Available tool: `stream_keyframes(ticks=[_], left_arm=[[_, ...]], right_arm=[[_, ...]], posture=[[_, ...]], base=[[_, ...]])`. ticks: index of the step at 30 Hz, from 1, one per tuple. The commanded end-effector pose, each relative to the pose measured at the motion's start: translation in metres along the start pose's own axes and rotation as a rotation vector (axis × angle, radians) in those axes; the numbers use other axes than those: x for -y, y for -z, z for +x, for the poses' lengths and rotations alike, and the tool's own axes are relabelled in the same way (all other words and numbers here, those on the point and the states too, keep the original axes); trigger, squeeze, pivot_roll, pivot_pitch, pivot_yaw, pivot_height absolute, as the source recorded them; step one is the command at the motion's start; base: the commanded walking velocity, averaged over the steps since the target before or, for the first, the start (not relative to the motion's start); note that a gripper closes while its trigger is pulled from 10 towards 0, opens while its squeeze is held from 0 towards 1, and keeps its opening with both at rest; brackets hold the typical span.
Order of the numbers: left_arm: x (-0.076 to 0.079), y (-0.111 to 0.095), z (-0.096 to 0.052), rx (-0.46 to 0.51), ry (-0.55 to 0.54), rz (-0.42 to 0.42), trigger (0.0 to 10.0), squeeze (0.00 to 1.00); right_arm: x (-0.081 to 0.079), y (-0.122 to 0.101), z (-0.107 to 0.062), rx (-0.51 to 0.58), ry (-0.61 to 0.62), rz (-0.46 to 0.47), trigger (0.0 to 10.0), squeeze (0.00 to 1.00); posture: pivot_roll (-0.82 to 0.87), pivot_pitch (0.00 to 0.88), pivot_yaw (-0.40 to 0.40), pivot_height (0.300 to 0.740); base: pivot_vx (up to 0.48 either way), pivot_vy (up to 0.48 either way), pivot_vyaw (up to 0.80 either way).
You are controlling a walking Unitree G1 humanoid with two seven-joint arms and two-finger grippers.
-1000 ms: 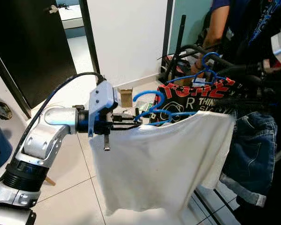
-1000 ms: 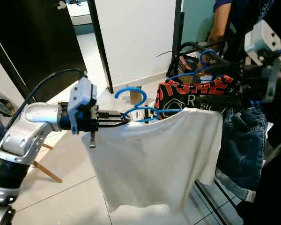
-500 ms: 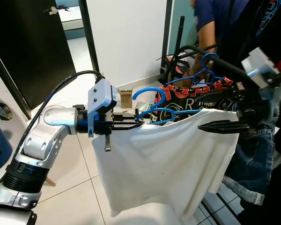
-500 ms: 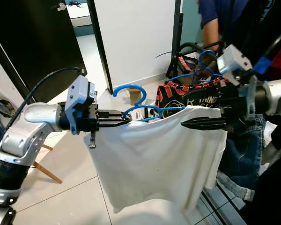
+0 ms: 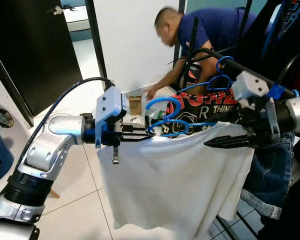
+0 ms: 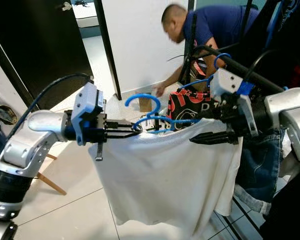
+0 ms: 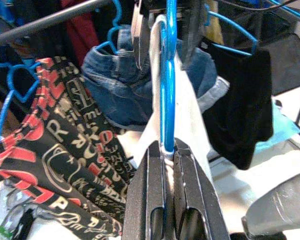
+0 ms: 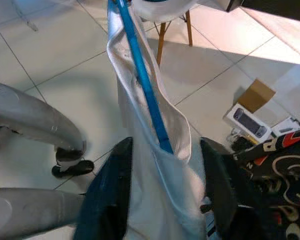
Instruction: Hang hanger
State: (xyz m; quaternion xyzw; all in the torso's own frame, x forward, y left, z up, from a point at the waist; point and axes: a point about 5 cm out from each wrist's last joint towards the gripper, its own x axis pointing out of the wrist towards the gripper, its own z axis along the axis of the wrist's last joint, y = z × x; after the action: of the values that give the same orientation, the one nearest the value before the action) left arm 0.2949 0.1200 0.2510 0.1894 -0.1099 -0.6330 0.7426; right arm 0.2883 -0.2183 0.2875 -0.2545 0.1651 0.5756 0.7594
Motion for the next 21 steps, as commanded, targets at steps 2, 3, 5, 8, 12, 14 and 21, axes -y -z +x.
stream_keyframes(ticks=[2, 3, 5, 8, 12, 14, 21], left_arm=[[0.0038, -0.0068, 0.0021, 0.011, 0.040, 0.031, 10.0, 0.00], [0.0038, -0.0068, 0.0021, 0.011, 0.040, 0.031, 10.0, 0.00], [0.0065, -0.0039, 0.0030, -0.010, 0.064, 0.035, 10.0, 0.00], [0.0083, -0.0010, 0.0031, -0.028, 0.082, 0.037, 10.0, 0.00], [0.0091, 0.0017, 0.0018, -0.044, 0.101, 0.034, 10.0, 0.00], [0.0091, 0.0017, 0.0018, -0.044, 0.101, 0.034, 10.0, 0.00], [0.0098, 0.0024, -0.0016, -0.039, 0.105, 0.002, 10.0, 0.00]], right_arm=[[-0.0031, -0.0018, 0.0033, -0.022, -0.011, -0.012, 0.0, 0.00], [-0.0031, -0.0018, 0.0033, -0.022, -0.011, -0.012, 0.0, 0.00], [-0.0039, -0.0011, 0.0044, -0.023, -0.012, -0.008, 0.0, 0.00], [-0.0050, -0.0006, 0.0056, -0.023, -0.013, -0.004, 0.0, 0.00], [-0.0087, 0.0013, 0.0091, -0.015, -0.017, 0.008, 0.0, 0.00], [-0.0087, 0.0013, 0.0091, -0.015, -0.017, 0.008, 0.0, 0.00], [-0.0100, 0.0016, 0.0127, 0.009, -0.006, 0.012, 0.0, 0.00]], posture=[[-0.07, 0.000, 0.004, 0.740], [-0.07, 0.000, 0.004, 0.740], [-0.07, 0.000, 0.007, 0.740], [-0.08, 0.000, 0.012, 0.740], [-0.07, 0.000, 0.018, 0.740], [-0.07, 0.000, 0.018, 0.740], [-0.06, 0.000, 0.018, 0.740]], base=[[0.000, 0.000, 0.00], [0.000, 0.000, 0.00], [0.000, 0.000, 0.00], [0.000, 0.000, 0.00], [0.000, 0.000, 0.00], [0.000, 0.000, 0.00], [0.000, 0.000, 0.00]])
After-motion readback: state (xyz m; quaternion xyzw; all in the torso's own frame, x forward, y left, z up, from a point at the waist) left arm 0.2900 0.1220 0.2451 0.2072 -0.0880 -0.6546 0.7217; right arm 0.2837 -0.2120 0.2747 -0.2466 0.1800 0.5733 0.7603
